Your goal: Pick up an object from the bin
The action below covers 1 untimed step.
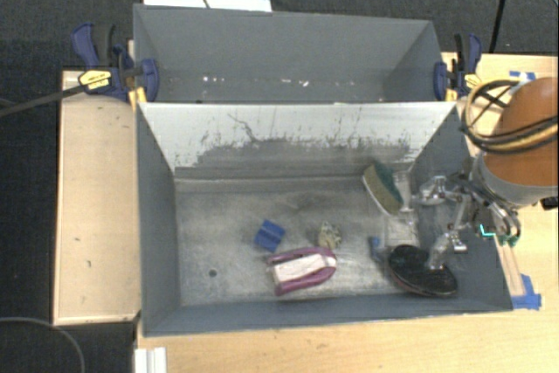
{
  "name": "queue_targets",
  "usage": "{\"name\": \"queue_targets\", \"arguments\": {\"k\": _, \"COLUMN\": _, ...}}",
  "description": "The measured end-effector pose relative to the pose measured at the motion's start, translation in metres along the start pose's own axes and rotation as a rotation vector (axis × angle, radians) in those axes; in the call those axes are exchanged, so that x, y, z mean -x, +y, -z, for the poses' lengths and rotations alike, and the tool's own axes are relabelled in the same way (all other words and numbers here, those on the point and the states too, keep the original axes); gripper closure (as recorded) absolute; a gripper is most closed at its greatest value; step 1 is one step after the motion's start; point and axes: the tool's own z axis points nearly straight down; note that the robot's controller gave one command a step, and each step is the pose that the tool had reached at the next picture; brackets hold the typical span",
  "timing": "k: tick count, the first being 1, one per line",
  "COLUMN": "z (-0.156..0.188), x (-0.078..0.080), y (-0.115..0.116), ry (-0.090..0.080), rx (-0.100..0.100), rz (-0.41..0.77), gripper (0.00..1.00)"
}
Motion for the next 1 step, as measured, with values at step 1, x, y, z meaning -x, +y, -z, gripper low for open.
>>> {"name": "queue_targets", "arguments": {"k": 1, "z": -0.0890, "x": -0.0143, "y": 0.0123, "ry": -0.011, "rx": 0.000, "rz": 0.028, "gripper": 0.00}}
